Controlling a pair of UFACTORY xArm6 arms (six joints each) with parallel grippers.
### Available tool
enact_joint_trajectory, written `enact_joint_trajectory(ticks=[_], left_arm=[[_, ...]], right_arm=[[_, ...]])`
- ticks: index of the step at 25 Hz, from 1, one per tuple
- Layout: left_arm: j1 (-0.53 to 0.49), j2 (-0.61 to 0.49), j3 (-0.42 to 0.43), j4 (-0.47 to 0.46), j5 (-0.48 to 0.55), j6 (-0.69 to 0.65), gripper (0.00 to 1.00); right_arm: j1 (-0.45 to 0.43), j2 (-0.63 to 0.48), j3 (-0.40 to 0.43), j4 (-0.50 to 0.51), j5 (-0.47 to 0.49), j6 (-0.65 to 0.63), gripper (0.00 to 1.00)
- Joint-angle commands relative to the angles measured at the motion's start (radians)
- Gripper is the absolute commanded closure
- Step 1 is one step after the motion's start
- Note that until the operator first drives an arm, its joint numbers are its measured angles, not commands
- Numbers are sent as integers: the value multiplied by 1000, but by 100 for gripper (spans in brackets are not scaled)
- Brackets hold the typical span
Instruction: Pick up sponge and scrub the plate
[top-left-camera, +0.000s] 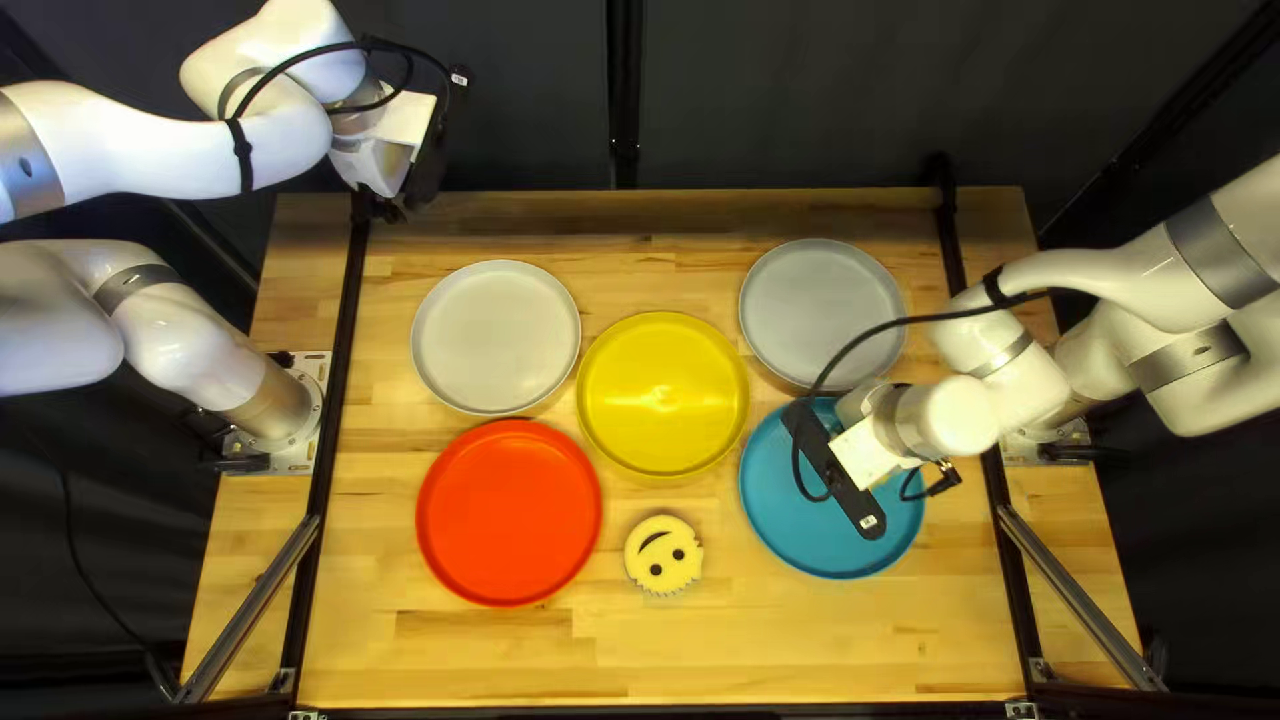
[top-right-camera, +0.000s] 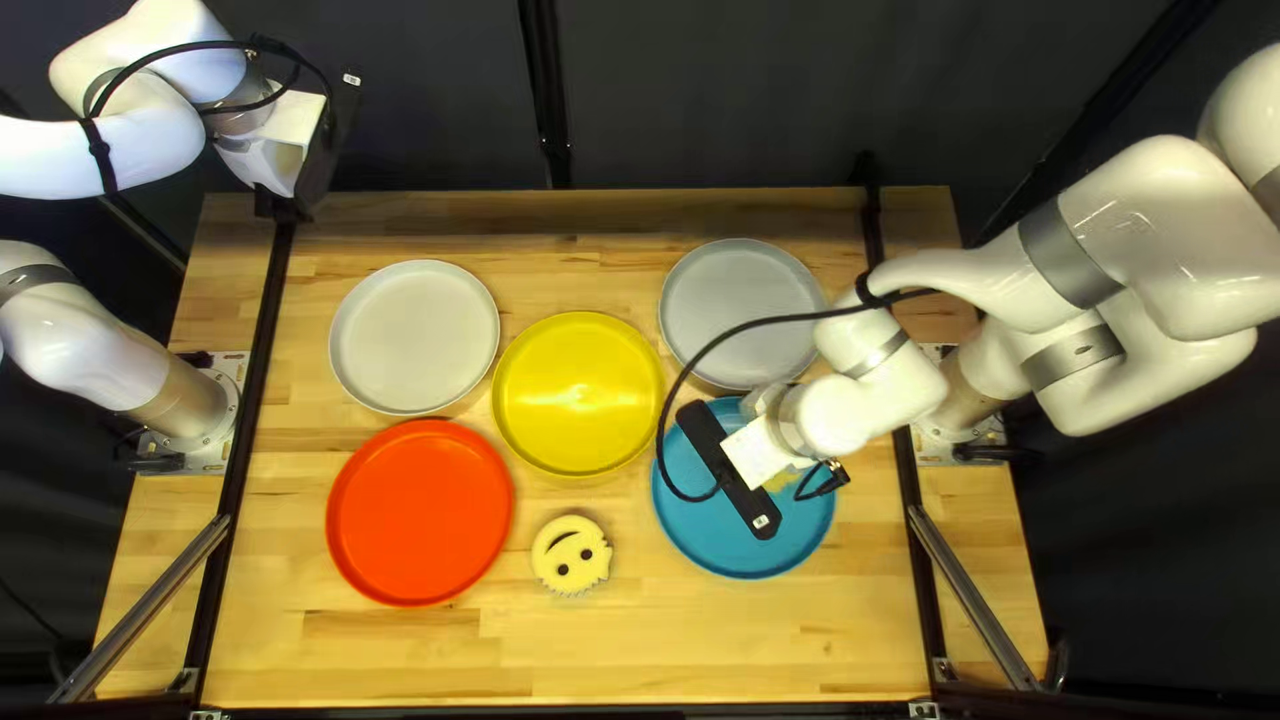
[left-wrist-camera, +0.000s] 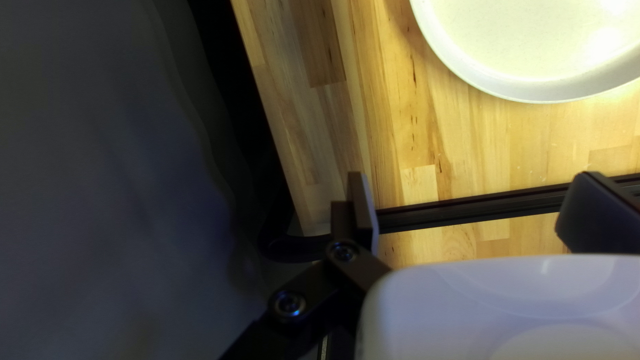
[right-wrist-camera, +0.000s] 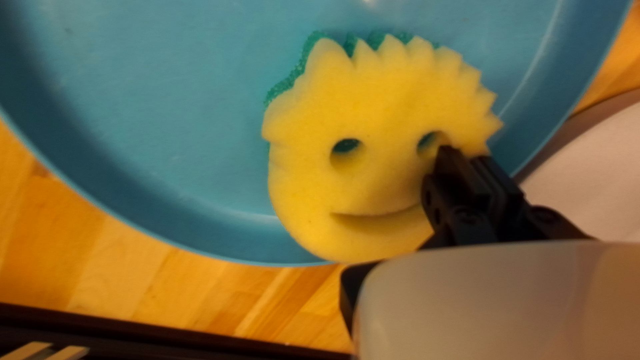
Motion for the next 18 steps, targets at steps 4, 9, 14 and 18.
enact_joint_trajectory(ticks=[4,9,14,18], left_arm=[[0,0,0,0,0,0,0],[0,0,0,0,0,0,0],[0,0,0,0,0,0,0],[0,0,0,0,0,0,0]], right_arm=[[81,37,-55,6,48,64,100],[20,99,-103,-26,14,36,100],[-19,211,-210,-38,11,22,100],[-45,294,-305,-37,29,15,100]])
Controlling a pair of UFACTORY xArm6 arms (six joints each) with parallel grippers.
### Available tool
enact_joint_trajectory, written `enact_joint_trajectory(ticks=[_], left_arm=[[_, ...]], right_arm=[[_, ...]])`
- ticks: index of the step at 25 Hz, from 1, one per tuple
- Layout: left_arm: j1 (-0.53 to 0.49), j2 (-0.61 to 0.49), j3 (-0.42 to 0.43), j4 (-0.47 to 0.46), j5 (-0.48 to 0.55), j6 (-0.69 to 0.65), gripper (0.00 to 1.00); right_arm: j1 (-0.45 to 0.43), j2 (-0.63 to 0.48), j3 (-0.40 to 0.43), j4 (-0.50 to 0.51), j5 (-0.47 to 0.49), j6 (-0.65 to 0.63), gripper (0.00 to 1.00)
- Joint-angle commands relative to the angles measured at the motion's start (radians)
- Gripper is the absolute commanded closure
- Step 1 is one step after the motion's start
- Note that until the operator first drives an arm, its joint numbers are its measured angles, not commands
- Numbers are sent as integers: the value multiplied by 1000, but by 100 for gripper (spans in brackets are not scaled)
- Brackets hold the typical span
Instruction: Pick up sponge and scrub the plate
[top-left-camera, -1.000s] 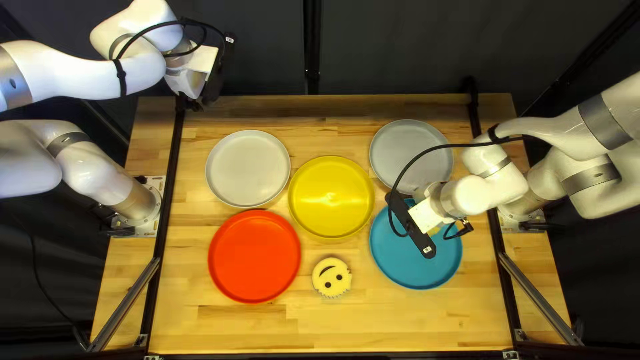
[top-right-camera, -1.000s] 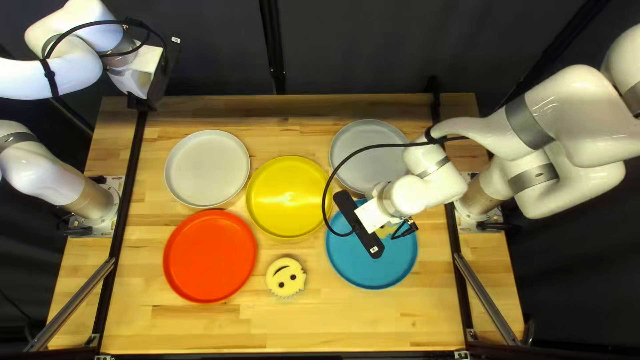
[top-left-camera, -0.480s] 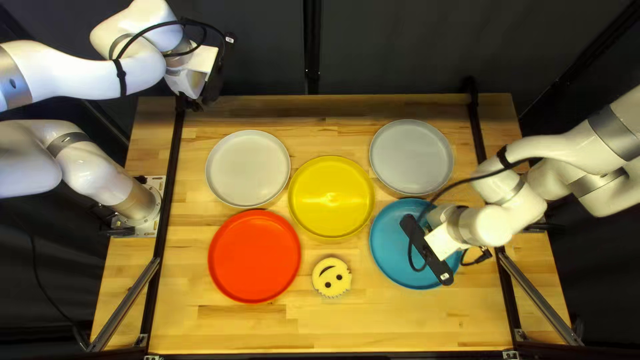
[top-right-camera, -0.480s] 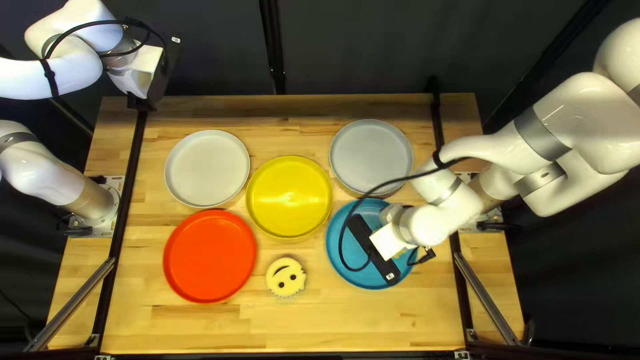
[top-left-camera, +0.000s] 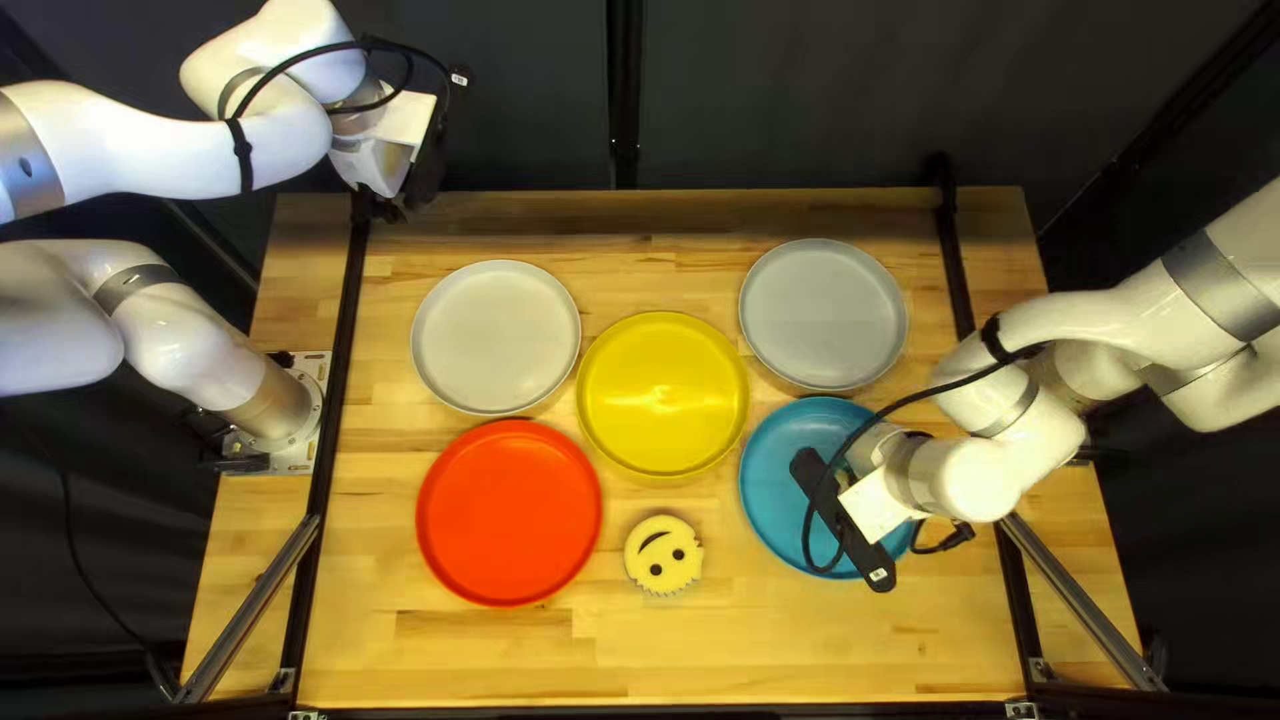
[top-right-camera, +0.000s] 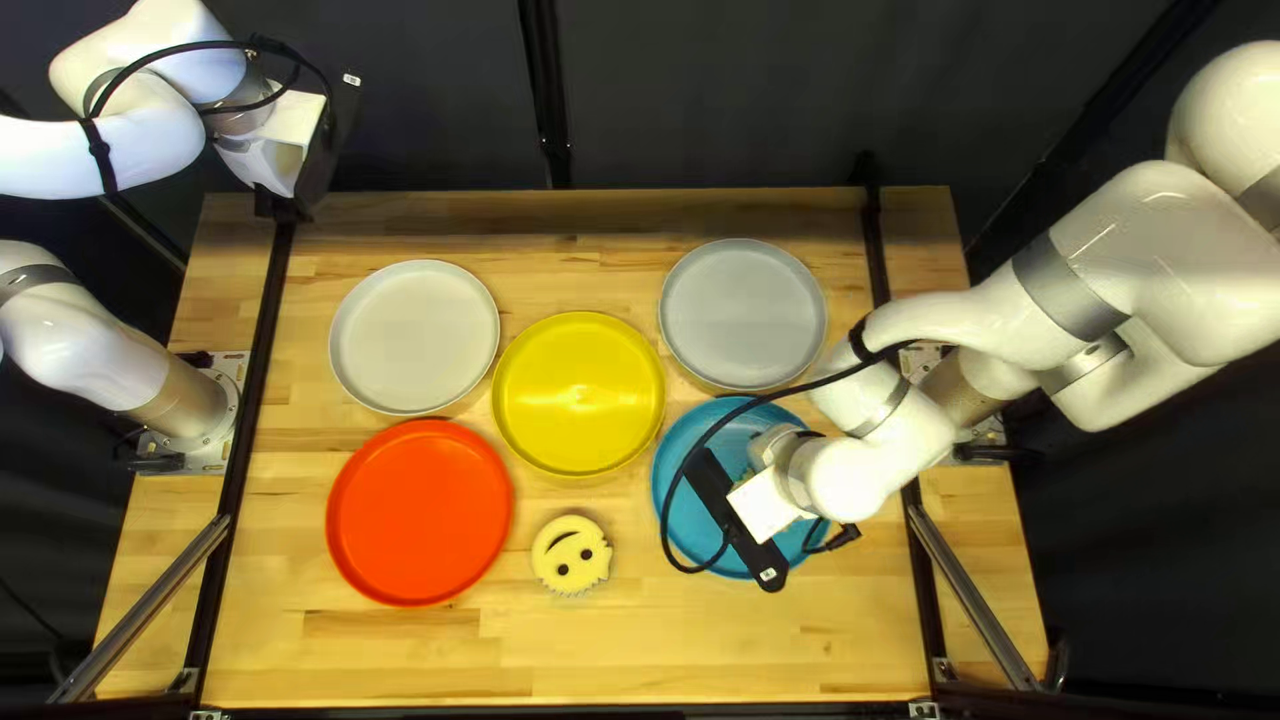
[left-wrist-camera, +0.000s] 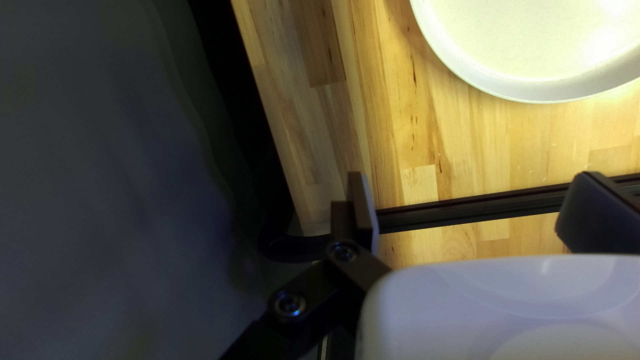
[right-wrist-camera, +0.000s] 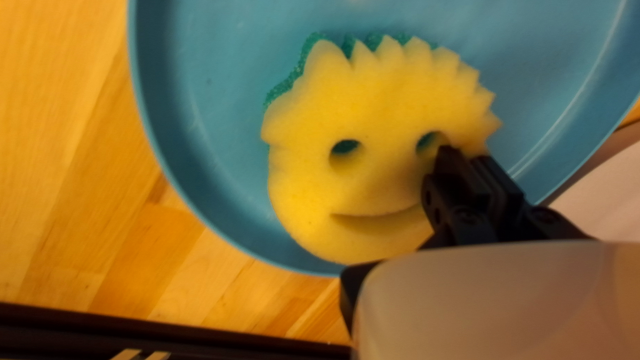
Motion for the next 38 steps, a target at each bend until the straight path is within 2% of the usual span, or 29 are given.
enact_joint_trajectory(ticks=[1,4,6,15,20,24,29,38], left_arm=[[0,0,0,0,0,0,0],[0,0,0,0,0,0,0],[0,0,0,0,0,0,0],[0,0,0,0,0,0,0],[0,0,0,0,0,0,0],[0,0,0,0,0,0,0],[0,0,0,0,0,0,0],[0,0,0,0,0,0,0]], right_arm=[[-19,75,-88,1,21,-3,100],[-14,114,-143,6,46,20,100],[-4,113,-145,10,58,47,100],[101,42,-74,52,116,154,100],[129,-2,-14,87,134,155,100],[118,-22,10,106,140,123,100],[62,-15,8,73,99,86,100],[-28,96,-111,-17,31,40,100]])
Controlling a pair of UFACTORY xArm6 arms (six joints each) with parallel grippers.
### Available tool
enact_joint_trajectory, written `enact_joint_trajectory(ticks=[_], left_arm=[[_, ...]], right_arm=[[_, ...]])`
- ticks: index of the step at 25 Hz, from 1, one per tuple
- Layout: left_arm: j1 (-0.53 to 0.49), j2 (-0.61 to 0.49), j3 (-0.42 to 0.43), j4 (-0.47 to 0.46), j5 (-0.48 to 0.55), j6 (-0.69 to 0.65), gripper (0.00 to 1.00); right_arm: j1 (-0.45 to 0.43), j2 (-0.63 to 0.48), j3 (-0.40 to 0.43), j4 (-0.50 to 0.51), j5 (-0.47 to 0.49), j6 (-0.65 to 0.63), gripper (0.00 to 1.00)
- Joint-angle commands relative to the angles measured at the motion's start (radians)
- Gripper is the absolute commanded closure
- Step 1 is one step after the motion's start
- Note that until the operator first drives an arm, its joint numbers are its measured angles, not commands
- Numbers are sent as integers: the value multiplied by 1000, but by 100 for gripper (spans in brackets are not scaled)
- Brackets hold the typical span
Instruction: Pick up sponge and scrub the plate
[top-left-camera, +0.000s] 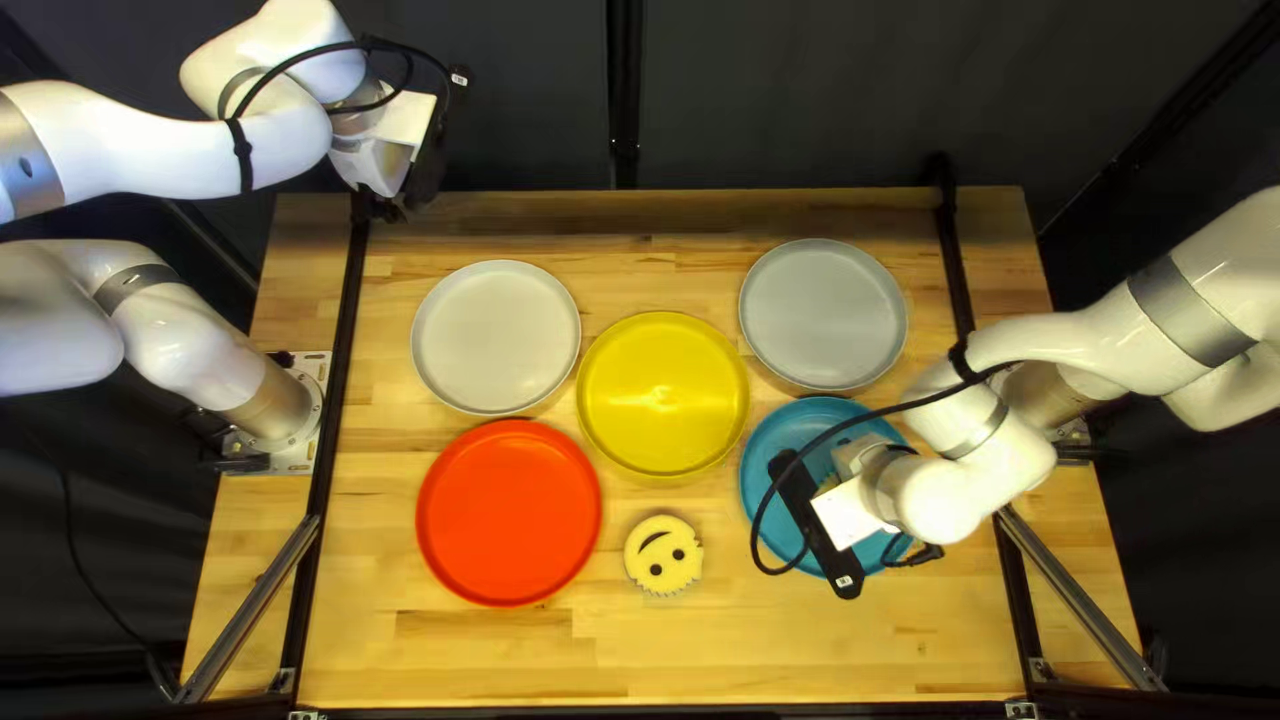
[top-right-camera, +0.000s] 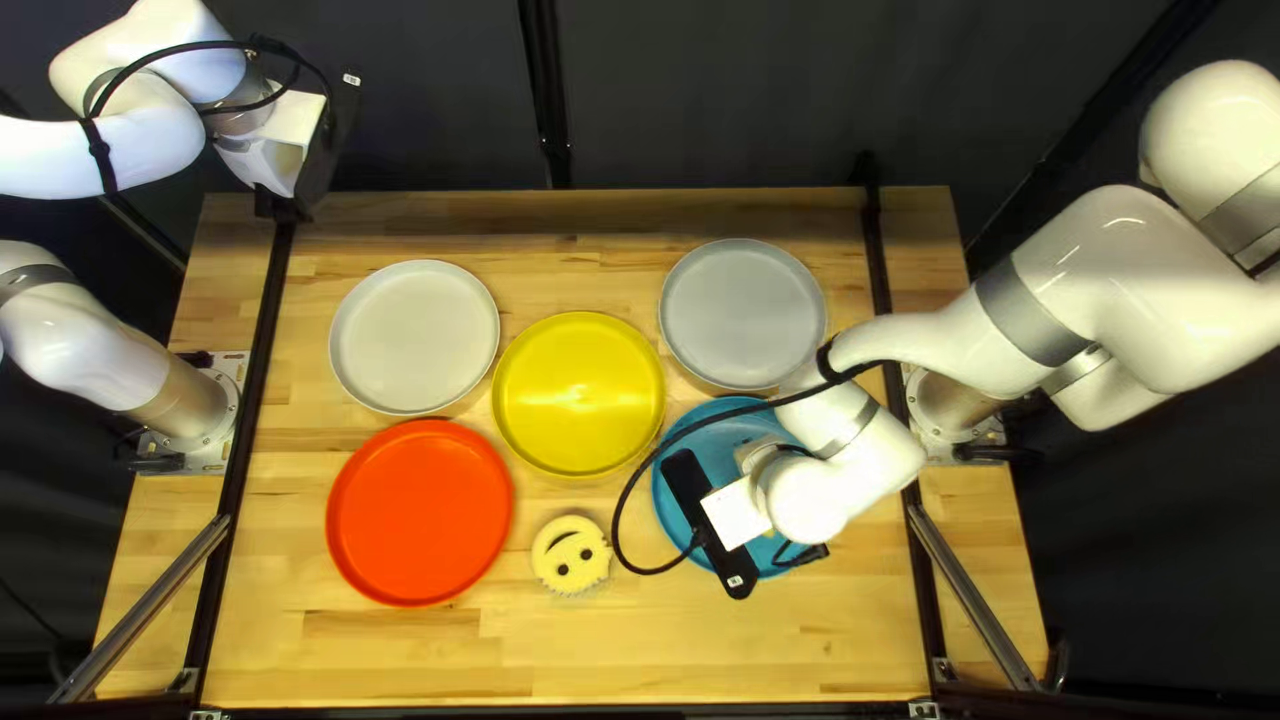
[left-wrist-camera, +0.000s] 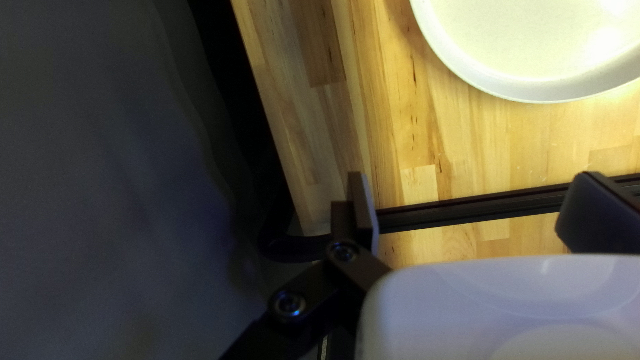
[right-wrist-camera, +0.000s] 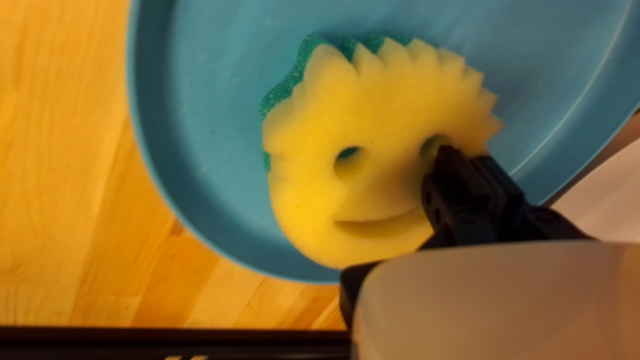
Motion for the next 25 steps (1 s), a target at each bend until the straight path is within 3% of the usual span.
enact_joint_trajectory(ticks=[1,8,17,25], left_arm=[[0,0,0,0,0,0,0],[0,0,0,0,0,0,0],[0,0,0,0,0,0,0],[0,0,0,0,0,0,0]], right_arm=[[-34,50,-52,-38,-31,-22,100],[-63,44,-41,-77,-71,-26,100],[1,-126,161,-42,-77,18,100],[39,-229,248,20,-27,19,100]])
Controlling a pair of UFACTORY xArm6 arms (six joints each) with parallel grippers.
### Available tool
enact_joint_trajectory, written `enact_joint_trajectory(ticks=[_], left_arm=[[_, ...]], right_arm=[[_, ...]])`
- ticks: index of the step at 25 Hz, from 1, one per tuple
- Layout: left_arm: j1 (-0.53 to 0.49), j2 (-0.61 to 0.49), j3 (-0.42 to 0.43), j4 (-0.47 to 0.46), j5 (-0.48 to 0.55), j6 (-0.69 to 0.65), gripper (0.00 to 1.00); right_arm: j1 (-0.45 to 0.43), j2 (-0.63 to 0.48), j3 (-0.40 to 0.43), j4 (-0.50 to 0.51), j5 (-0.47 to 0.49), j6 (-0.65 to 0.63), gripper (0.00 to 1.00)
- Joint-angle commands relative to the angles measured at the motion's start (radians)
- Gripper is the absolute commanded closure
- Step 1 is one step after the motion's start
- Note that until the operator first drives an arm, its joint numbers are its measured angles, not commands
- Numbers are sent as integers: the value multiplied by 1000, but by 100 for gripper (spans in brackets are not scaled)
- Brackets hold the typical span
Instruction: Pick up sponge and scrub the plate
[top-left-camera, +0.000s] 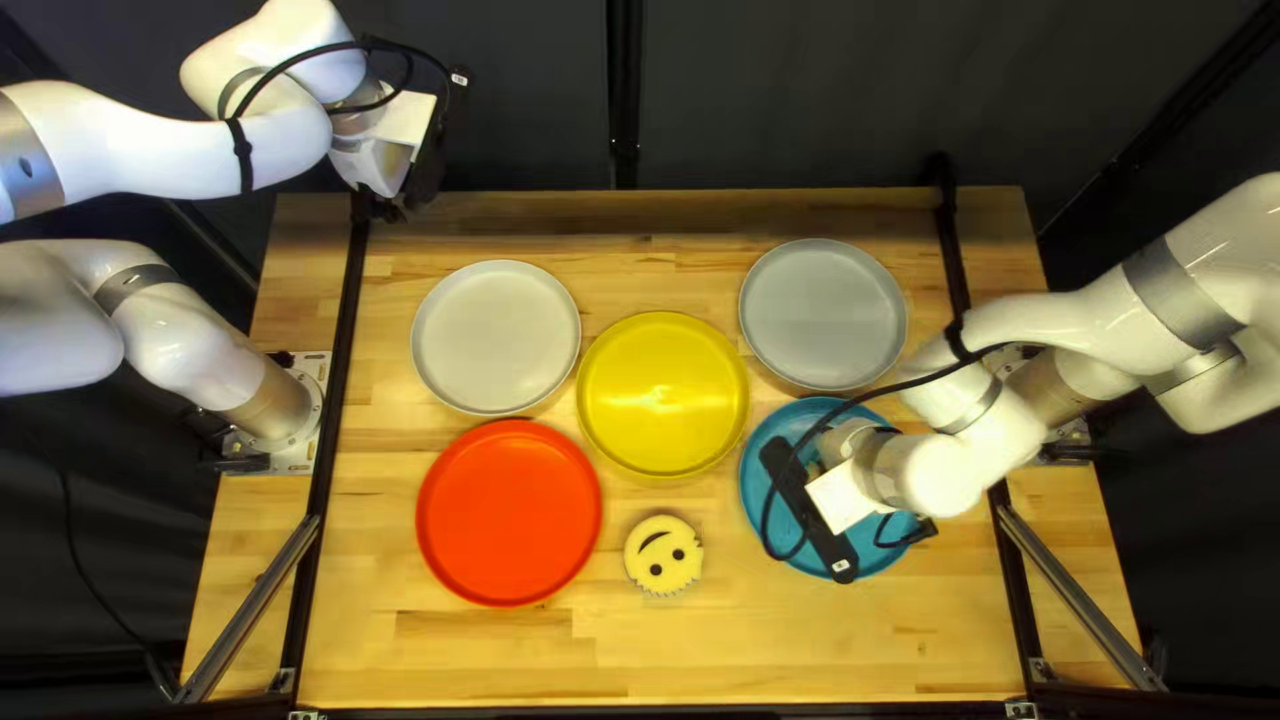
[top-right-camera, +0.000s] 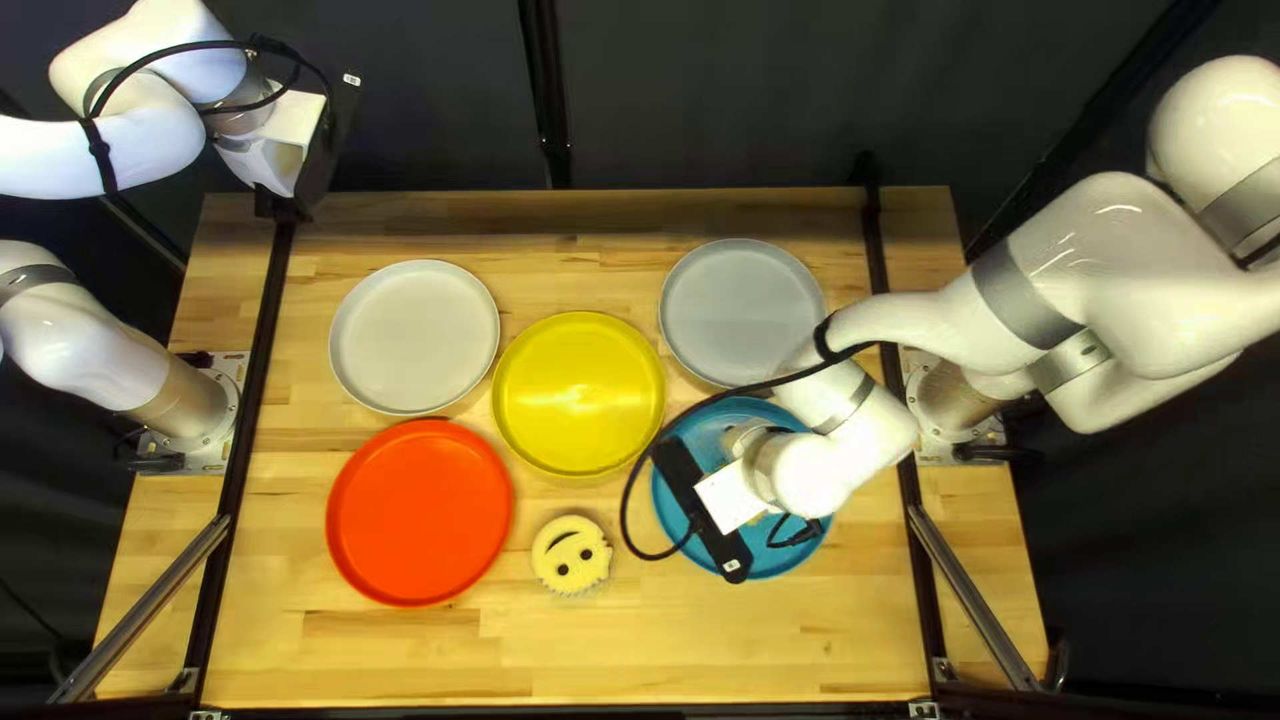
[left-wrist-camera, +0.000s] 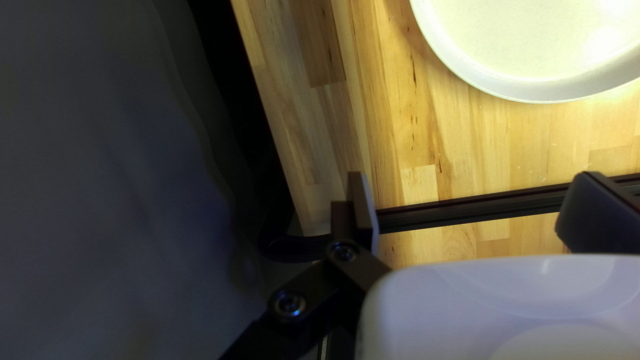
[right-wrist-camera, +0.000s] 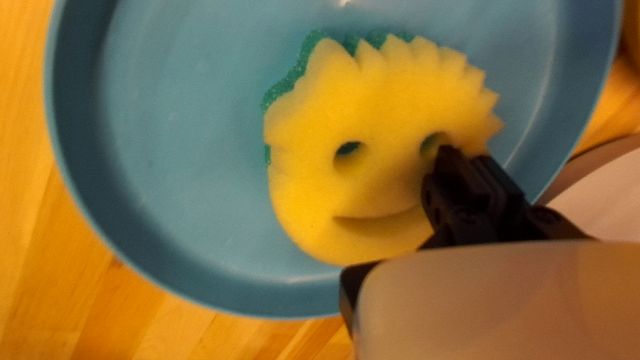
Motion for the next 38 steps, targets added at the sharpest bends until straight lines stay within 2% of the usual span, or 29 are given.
enact_joint_trajectory(ticks=[1,6,15,19,23,28,32,38], left_arm=[[0,0,0,0,0,0,0],[0,0,0,0,0,0,0],[0,0,0,0,0,0,0],[0,0,0,0,0,0,0],[0,0,0,0,0,0,0],[0,0,0,0,0,0,0],[0,0,0,0,0,0,0],[0,0,0,0,0,0,0]], right_arm=[[4,-32,23,24,20,-6,100],[-39,22,-30,-2,-5,-32,100],[-152,150,-173,-71,-59,-119,100],[-173,176,-188,-92,-87,-134,100],[-181,163,-154,-95,-109,-137,100],[-181,77,-55,-66,-110,-144,100],[-182,5,13,-27,-90,-166,100],[-187,-76,73,24,-47,-191,100]])
